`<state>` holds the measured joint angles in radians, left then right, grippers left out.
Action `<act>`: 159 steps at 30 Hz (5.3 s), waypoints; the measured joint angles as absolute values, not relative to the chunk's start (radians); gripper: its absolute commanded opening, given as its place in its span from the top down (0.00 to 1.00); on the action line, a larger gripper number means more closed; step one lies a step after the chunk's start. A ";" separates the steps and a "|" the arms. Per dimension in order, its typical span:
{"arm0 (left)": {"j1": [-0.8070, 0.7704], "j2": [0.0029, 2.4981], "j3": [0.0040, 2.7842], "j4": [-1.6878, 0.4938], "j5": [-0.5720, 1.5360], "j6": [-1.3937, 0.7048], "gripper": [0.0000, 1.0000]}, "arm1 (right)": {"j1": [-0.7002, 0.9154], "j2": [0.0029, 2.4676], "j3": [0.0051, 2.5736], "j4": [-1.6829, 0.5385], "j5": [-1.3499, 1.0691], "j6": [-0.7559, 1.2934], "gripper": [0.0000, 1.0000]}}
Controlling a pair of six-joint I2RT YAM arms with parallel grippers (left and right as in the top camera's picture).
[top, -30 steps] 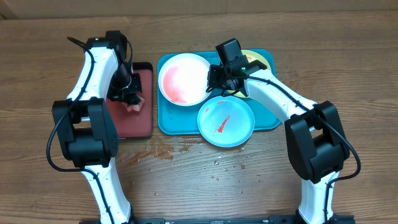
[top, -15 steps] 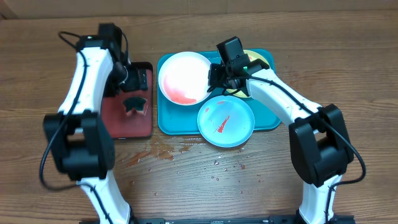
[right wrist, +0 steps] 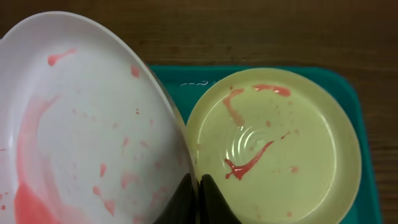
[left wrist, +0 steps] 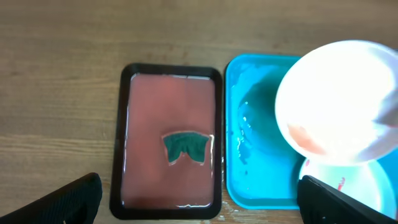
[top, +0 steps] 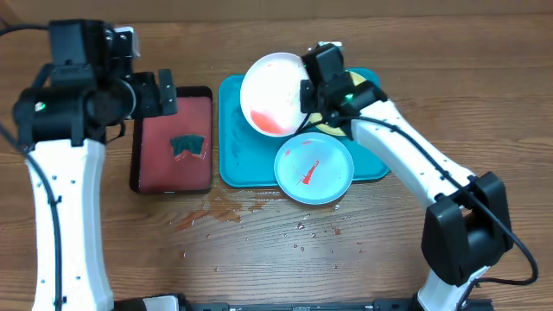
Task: Clean dirty plates on tray and stack at the side
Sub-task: 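Lift the white plate with the right gripper and tilt it upward, then carry the white plate right and set it on the table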
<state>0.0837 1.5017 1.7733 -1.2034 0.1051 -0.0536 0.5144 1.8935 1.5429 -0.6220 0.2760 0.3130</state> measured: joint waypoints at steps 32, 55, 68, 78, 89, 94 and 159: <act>0.133 1.462 1.773 -1.225 0.290 0.034 0.00 | 0.780 1.893 1.543 -0.301 0.991 -0.035 0.96; 0.133 1.462 1.773 -1.225 0.266 0.060 0.00 | 0.825 1.893 1.543 -0.022 1.050 -0.339 0.96; 0.133 1.460 1.753 -1.230 0.205 0.054 0.00 | 0.822 1.893 1.545 -0.329 0.953 -0.222 0.96; 0.133 1.455 1.470 -1.104 0.167 -0.001 0.00 | 0.672 1.893 1.544 -0.514 0.474 0.180 0.96; 0.132 1.456 1.221 -0.931 0.160 -0.090 0.00 | 0.566 1.901 1.544 -0.526 0.220 0.503 0.96; 0.121 1.456 1.209 -0.918 0.160 -0.114 0.00 | 0.572 1.967 1.544 -0.538 0.198 0.643 0.96; 0.039 1.607 1.066 -0.728 0.093 -0.189 0.00 | -0.232 1.877 1.575 -0.762 -0.057 0.514 0.96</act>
